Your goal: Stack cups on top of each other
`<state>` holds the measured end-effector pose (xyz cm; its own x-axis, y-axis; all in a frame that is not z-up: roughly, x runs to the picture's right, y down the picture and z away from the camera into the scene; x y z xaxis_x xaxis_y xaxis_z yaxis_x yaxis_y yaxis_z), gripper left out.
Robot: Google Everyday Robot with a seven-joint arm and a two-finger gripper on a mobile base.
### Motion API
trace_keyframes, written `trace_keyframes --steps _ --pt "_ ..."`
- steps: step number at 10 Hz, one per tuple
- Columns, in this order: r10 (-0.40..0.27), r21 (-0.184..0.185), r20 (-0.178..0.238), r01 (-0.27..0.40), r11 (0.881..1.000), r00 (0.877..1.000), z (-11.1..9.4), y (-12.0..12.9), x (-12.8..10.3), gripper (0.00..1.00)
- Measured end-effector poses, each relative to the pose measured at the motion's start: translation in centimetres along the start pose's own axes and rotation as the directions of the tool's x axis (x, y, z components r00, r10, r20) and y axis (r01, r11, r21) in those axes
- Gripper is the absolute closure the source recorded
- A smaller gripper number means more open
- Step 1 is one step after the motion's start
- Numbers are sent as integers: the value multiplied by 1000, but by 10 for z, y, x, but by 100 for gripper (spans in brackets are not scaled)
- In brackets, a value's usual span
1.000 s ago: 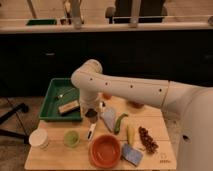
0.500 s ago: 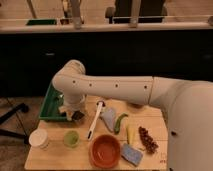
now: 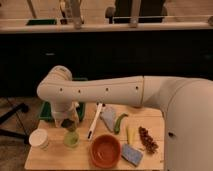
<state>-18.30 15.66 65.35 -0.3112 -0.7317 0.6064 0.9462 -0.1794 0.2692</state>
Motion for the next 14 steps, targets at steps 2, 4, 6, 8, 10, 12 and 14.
trace_keyframes --steps 2,4,6,8,10,12,14 --pt "-15 17 8 15 1000 1000 3 -14 -11 100" --pt "-21 37 19 20 999 1000 8 -21 -18 100" --pt "-13 57 31 11 998 999 14 -22 -22 100" --pt "-7 67 40 4 998 999 19 -21 -23 100" --pt "1 79 55 -5 997 998 25 -20 -26 100" --pt "7 87 66 -12 996 998 31 -18 -28 100" --pt "11 94 77 -18 995 997 37 -14 -28 100"
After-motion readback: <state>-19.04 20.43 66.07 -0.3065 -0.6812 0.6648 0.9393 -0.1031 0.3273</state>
